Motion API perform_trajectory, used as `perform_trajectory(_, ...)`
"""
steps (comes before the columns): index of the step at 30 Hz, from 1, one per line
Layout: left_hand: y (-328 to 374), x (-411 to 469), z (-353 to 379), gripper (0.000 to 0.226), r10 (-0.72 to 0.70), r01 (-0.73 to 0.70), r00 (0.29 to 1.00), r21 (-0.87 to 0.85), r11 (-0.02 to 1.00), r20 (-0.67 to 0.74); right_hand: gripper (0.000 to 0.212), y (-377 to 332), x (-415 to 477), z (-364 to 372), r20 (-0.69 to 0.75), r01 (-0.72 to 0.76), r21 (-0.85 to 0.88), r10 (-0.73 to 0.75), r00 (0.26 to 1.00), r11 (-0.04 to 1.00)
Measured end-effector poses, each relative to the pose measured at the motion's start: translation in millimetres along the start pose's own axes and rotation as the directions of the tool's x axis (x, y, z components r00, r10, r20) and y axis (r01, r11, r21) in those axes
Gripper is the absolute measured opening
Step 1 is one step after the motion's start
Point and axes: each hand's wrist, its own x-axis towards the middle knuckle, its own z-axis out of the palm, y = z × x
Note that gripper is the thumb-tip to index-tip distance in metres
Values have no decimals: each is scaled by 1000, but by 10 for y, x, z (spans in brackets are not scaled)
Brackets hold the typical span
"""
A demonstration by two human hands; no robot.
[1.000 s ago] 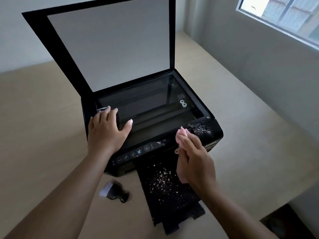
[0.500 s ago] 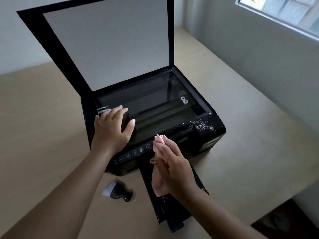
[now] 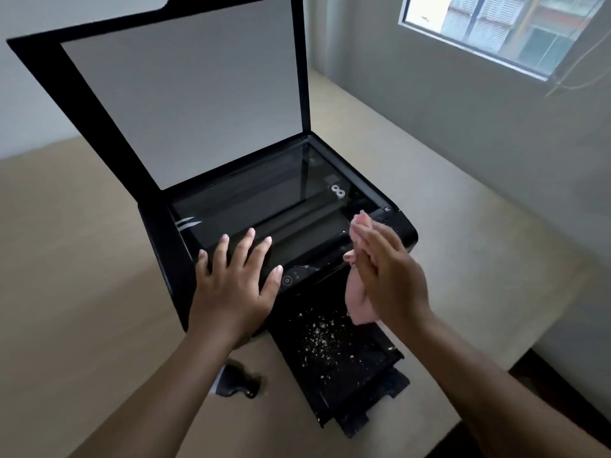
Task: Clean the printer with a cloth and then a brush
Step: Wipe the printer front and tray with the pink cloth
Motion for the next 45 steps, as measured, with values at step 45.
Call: perform_trajectory(45, 67, -4, -9, 64, -7, 7, 1000, 59, 998, -13, 46, 223, 146, 5, 339, 391, 55, -386, 858, 919)
